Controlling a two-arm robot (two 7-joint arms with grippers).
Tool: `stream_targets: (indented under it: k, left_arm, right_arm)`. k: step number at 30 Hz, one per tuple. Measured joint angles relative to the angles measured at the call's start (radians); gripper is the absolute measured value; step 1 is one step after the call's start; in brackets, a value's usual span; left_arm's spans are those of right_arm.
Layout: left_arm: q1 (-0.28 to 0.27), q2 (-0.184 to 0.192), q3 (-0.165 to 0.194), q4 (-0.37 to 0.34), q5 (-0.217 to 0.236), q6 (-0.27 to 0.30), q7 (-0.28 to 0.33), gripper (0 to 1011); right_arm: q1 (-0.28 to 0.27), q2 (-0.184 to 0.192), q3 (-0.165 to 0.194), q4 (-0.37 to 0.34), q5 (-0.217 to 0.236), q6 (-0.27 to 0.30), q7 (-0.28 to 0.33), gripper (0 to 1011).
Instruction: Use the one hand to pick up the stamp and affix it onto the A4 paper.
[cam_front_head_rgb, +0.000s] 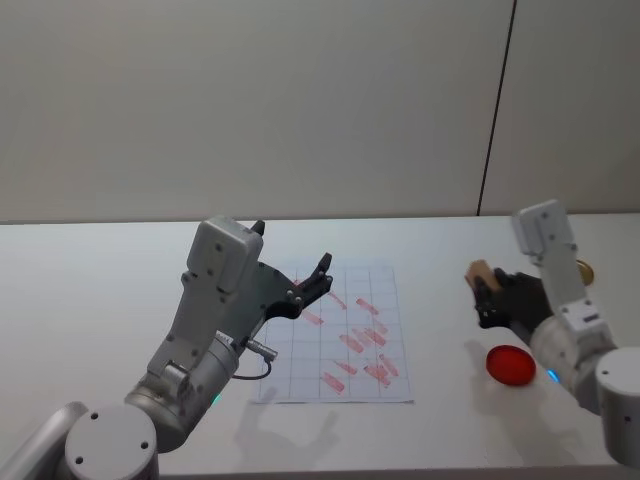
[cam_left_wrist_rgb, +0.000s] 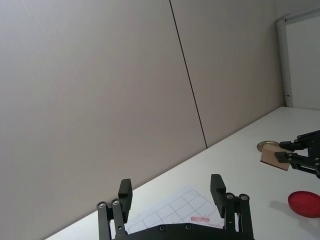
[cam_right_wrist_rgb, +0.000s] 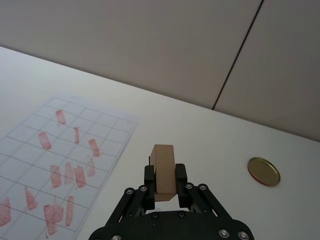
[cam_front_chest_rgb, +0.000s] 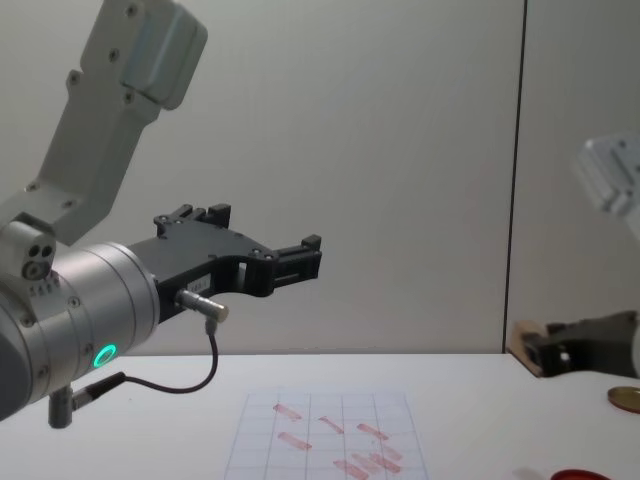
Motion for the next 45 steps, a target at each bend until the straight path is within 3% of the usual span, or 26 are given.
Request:
stream_targets:
  k: [10, 21, 45]
  left_arm:
    - [0.000, 0.000, 0.000, 0.000, 0.000, 0.000, 0.000, 993]
    - [0.000, 0.000, 0.000, 0.000, 0.000, 0.000, 0.000, 993]
    - [0.000, 0.000, 0.000, 0.000, 0.000, 0.000, 0.000, 993]
  right_arm:
    - [0.042, -0.045, -0.038, 0.045, -0.039, -0.022, 0.029, 237]
    - [0.128, -0.109, -0.073, 0.202, -0.095, -0.041, 0.001, 238]
    - [0.265, -0.196, -0.103, 0.514, -0.104, -0.082, -0.026, 238]
